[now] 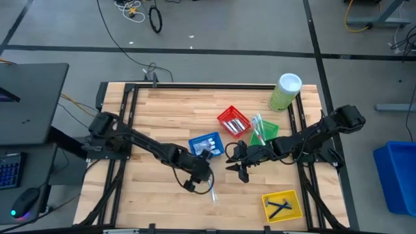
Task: Pick & Place Travel size toiletries
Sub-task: Put the blue toothbrush into the green bin
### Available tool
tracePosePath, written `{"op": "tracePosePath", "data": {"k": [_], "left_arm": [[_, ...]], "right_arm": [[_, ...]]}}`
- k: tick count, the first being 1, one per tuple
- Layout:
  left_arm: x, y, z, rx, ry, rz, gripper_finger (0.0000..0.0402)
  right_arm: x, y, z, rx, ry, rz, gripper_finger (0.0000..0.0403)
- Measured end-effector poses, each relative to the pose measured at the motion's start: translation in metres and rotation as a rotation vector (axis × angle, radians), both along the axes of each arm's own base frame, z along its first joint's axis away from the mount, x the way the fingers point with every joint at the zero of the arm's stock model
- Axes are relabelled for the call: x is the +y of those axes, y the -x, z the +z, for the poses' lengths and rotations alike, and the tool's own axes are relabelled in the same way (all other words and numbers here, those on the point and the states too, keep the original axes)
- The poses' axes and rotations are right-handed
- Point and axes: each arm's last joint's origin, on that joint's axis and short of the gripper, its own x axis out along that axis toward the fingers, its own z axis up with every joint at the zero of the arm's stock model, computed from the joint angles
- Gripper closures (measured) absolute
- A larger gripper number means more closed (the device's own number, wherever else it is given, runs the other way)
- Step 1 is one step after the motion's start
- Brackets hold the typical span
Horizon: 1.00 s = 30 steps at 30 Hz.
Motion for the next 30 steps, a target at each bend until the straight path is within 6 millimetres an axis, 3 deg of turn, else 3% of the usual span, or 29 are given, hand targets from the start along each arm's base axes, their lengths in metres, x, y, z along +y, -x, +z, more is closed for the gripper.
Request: {"op": "tracePosePath", "data": {"k": [7,13,22,30], "left_arm": [[-0.006,-0.004,-0.026,0.059,-0.065,-0.185,0.0207],[-0.009,-0.01,-0.049,0.068,-0.153,-0.24,0.0208],[-0.009,-0.018,-0.066,0.119,-0.153,-0.223,0.0265],[-0.015,-0.027,-0.053,0.117,-0.178,-0.211,0.0364]], "right_arm": [[-0.001,0.001,-0.002,0.017,0.033,0.011,0.0252],[-0.001,0.001,-0.002,0.01,0.049,0.02,0.0254],[-0.002,0.002,-0.003,0.021,0.054,0.016,0.0254],[-0.002,0.0,-0.001,-0.001,0.022,-0.002,0.0247]]}}
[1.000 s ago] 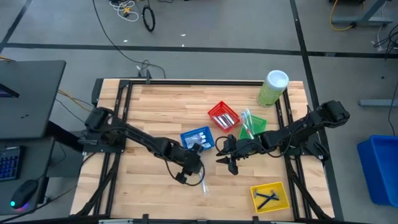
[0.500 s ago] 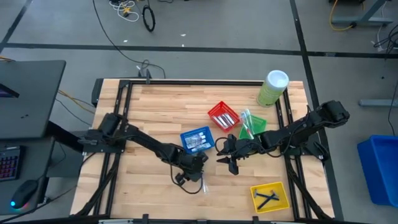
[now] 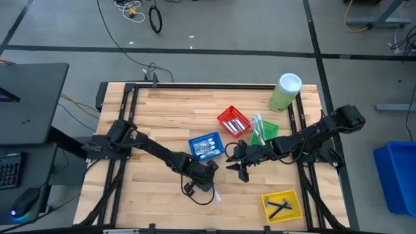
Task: Pick & Place Travel size toiletries
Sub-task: Put the blue toothbrush into the green bin
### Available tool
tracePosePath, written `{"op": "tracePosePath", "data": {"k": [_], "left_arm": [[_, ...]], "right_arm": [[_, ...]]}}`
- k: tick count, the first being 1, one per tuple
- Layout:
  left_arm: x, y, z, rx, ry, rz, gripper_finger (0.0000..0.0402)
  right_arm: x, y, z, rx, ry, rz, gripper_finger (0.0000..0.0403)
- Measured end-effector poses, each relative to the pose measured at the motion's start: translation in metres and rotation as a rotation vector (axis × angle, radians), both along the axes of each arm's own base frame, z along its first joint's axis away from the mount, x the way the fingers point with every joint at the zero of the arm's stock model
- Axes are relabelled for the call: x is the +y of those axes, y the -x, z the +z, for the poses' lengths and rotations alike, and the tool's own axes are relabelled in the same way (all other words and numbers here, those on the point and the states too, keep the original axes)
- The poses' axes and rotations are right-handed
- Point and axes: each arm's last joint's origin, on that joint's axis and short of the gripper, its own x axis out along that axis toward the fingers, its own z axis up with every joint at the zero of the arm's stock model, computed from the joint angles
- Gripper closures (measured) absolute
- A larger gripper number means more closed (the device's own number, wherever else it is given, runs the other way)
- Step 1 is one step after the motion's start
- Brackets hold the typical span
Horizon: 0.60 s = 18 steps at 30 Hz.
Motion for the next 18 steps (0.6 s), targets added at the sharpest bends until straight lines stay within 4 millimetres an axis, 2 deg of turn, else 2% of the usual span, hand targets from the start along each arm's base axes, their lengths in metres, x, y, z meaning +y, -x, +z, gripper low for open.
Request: {"op": "tracePosePath", "data": {"k": [2,4,7,10,13,18], "left_arm": [[-0.002,-0.005,0.009,-0.019,-0.059,0.001,0.0384],[-0.004,-0.011,0.022,-0.06,-0.138,0.042,0.0387],[-0.009,-0.015,0.038,-0.089,-0.291,0.096,0.0371],[-0.016,-0.018,0.055,-0.132,-0.431,0.051,0.0358],[-0.02,-0.019,0.062,-0.155,-0.546,-0.008,0.0366],[-0.019,-0.02,0.064,-0.161,-0.577,-0.008,0.0388]], "right_arm": [[0.0,0.0,0.001,0.001,-0.057,-0.037,0.0245],[0.0,0.0,0.001,0.016,-0.126,-0.071,0.0244],[0.002,0.002,-0.002,0.07,-0.203,-0.057,0.0245],[0.003,0.002,-0.002,0.081,-0.212,-0.051,0.0243],[0.003,0.001,-0.001,0.059,-0.213,-0.057,0.0241],[0.002,-0.001,0.002,0.018,-0.207,-0.052,0.024]]}}
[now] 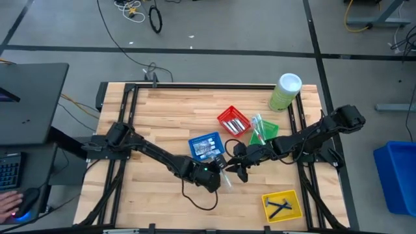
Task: Pick & Place Travel size toiletries
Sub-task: Put the blue toothbrush into the green bin
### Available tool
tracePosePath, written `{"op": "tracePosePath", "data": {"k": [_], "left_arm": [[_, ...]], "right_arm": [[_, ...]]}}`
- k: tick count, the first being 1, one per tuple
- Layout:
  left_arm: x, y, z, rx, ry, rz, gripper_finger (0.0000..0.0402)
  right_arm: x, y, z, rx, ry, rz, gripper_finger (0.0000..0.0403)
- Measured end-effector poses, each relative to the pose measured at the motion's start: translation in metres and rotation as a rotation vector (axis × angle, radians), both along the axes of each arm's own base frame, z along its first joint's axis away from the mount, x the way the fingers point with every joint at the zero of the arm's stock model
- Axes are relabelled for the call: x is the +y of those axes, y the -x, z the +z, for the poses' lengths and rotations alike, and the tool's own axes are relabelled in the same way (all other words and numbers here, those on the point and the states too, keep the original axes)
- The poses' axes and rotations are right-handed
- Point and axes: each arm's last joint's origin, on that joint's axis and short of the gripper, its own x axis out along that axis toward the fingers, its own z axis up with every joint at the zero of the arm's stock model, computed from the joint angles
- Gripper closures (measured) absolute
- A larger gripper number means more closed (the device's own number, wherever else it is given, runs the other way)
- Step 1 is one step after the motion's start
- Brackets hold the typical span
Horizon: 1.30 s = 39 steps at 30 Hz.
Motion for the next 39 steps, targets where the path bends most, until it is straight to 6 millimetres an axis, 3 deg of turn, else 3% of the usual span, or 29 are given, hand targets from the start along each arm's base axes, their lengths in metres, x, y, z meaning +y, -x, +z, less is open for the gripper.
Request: {"op": "tracePosePath", "data": {"k": [8,14,21,30,39], "left_arm": [[0.0,-0.004,0.004,-0.055,-0.069,0.01,0.0366],[0.001,-0.003,0.002,-0.04,-0.077,-0.002,0.0379],[0.005,-0.007,0.002,-0.046,-0.083,-0.009,0.0369],[0.005,-0.01,0.004,-0.085,-0.134,-0.005,0.0377],[0.005,-0.01,0.004,-0.081,-0.144,-0.021,0.0369]], "right_arm": [[-0.003,-0.003,-0.007,0.021,0.034,-0.046,0.0238],[-0.005,-0.01,-0.019,0.031,0.043,-0.042,0.024],[-0.003,-0.016,-0.015,-0.057,0.042,0.015,0.0253],[-0.003,-0.014,-0.017,-0.024,0.035,0.032,0.0257],[-0.003,-0.014,-0.018,-0.018,0.051,0.038,0.0323]]}}
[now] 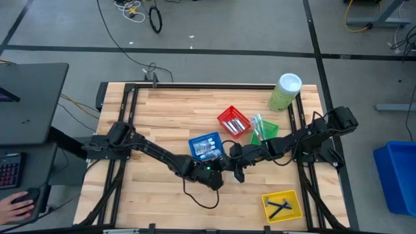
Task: Pick & Place Travel size toiletries
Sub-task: Put the blue toothbrush into the green bin
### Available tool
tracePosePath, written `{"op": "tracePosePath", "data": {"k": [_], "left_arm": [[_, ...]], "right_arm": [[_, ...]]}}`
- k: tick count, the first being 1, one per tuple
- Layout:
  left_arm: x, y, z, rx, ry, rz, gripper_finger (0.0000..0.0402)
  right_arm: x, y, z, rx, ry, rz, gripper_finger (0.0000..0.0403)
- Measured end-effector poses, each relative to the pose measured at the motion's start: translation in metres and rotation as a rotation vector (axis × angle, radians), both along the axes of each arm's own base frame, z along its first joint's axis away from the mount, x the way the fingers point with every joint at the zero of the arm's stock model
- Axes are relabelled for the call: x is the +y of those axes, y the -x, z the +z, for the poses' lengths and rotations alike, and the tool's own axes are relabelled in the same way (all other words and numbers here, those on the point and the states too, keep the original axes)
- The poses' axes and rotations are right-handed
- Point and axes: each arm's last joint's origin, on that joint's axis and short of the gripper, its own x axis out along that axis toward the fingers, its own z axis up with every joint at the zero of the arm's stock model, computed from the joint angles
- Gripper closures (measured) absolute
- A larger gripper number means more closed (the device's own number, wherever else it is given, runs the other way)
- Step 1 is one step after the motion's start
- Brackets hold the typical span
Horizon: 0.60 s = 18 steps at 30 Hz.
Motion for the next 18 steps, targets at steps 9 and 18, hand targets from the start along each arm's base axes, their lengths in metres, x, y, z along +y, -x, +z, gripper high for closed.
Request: {"op": "tracePosePath", "data": {"k": [9,18], "left_arm": [[-0.0003,0.0002,-0.0002,-0.036,0.082,0.063,0.0351],[0.0004,0.0,0.0,-0.061,0.118,0.104,0.031]], "right_arm": [[0.0,0.0002,-0.0003,0.002,0.0,0.001,0.035],[-0.0058,-0.0012,-0.0005,0.017,-0.054,-0.096,0.0349]]}}
